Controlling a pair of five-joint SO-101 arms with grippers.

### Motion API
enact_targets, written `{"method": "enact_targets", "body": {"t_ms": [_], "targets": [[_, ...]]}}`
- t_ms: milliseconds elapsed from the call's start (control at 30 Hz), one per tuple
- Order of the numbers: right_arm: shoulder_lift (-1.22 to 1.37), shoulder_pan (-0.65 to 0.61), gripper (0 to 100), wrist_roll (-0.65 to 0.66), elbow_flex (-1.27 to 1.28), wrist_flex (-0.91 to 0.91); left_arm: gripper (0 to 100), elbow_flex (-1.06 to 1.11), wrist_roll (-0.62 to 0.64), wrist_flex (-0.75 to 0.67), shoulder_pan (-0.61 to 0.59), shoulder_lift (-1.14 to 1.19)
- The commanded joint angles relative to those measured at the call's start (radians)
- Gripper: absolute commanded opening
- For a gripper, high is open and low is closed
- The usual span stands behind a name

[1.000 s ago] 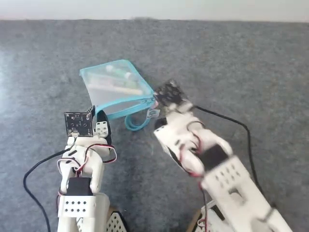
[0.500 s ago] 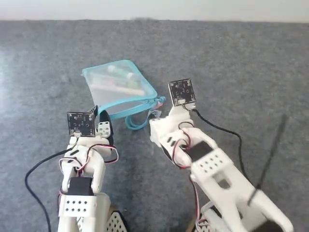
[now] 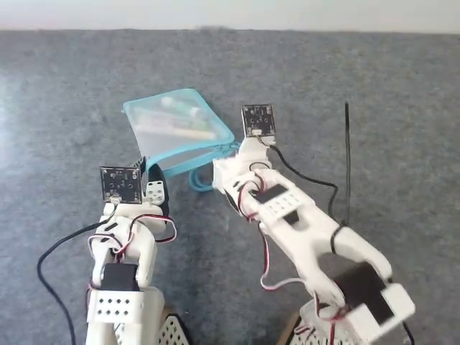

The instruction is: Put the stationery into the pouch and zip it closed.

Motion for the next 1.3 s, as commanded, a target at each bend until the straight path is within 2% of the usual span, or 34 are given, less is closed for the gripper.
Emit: {"method": "enact_targets", "body": {"t_ms": [0, 233, 300, 400, 467, 567, 633, 700, 767, 867, 1100, 1200, 1267], "targets": [[0.027, 0.016, 24.3, -0.011, -0.101, -0.022, 1, -0.021, 0.014, -0.029, 0.017, -0.008], [0.044, 0.048, 0.0, -0.011, -0.106, -0.012, 1, -0.021, 0.014, -0.029, 0.017, -0.008], [0.025, 0.067, 2.0, -0.011, -0.103, 0.038, 1, -0.021, 0.014, -0.029, 0.017, -0.008], [-0.085, 0.084, 0.6, 0.005, -0.104, 0.252, 1, -0.022, 0.014, -0.029, 0.017, -0.008], [-0.223, 0.070, 0.8, 0.115, -0.104, 0.450, 1, -0.022, 0.014, -0.029, 0.017, -0.008], [-0.455, 0.008, 0.8, 0.385, -0.103, 0.743, 1, -0.022, 0.014, -0.029, 0.017, -0.008], [-0.593, -0.053, 0.8, 0.557, -0.097, 0.871, 1, -0.022, 0.014, -0.029, 0.017, -0.008], [-0.699, -0.104, 0.8, 0.646, -0.068, 0.944, 1, -0.022, 0.014, -0.029, 0.017, -0.008], [-0.768, -0.125, 1.4, 0.660, -0.025, 0.974, 1, -0.022, 0.014, -0.029, 0.017, -0.008], [-0.791, -0.125, 7.4, 0.666, 0.025, 0.972, 1, -0.022, 0.014, -0.029, 0.017, -0.008], [-0.800, -0.128, 32.0, 0.715, 0.049, 1.043, 1, -0.021, 0.014, -0.029, 0.017, -0.008], [-0.803, -0.131, 36.5, 0.729, 0.046, 1.130, 1, -0.021, 0.014, -0.029, 0.017, -0.008], [-0.803, -0.131, 37.0, 0.727, 0.046, 1.110, 1, -0.021, 0.014, -0.029, 0.017, -0.008]]}}
